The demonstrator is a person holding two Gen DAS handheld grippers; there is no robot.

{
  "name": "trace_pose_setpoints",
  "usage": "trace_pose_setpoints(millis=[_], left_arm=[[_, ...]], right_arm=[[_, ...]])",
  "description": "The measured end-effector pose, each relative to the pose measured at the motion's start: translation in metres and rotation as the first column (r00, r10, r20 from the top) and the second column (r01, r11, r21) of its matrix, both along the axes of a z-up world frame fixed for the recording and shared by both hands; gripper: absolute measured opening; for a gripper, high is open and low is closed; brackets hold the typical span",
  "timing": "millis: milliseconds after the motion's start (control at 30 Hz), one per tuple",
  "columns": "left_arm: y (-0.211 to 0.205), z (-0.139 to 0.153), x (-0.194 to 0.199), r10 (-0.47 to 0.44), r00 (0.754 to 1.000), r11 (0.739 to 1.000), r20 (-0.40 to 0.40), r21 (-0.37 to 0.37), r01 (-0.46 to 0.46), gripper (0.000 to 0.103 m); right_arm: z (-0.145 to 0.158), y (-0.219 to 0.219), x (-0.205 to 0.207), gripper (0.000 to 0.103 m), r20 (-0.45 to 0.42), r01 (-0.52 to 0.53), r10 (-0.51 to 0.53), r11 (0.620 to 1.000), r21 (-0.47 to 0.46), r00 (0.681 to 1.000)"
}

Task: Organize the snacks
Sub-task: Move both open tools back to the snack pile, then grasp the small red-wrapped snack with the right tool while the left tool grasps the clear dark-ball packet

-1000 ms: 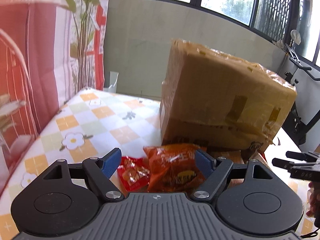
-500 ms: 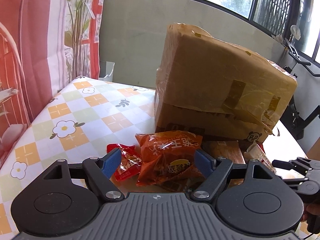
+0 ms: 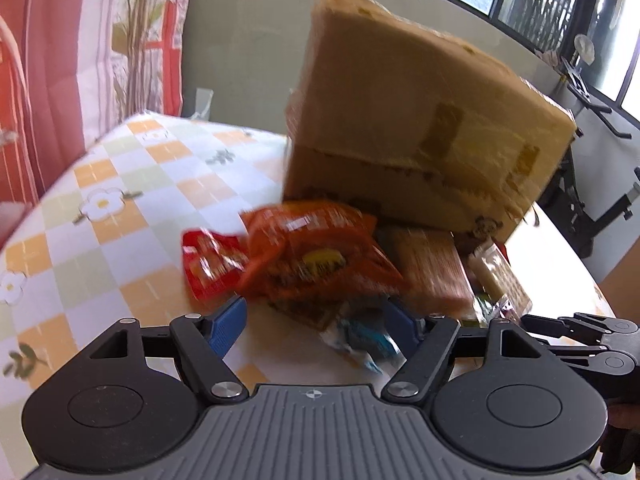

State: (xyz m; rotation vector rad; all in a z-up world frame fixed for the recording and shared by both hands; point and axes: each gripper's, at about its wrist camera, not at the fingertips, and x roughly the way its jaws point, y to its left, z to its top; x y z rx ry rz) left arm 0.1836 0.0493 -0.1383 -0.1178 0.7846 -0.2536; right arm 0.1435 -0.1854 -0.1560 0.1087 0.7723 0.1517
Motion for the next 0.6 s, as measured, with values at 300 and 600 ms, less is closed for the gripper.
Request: trace_pose_setpoints(millis=[300, 600], left_arm=[[-0.029, -0.015, 0.010, -0.021, 0.998, 1.000, -0.062, -0.008, 0.020, 0.077], [-0.060, -0.023, 0.026, -0.103, 0.994, 0.993, -0.027, 0.059, 0.105, 0.062]], right_arm=[[-0.009, 0.000, -0.007, 0.050, -0.013, 0.016, -0.015, 0.998, 0.058, 1.000], [-0.011, -0.005, -0.012, 0.050, -0.005, 0.027, -0.027, 0.997, 0.079, 1.000]])
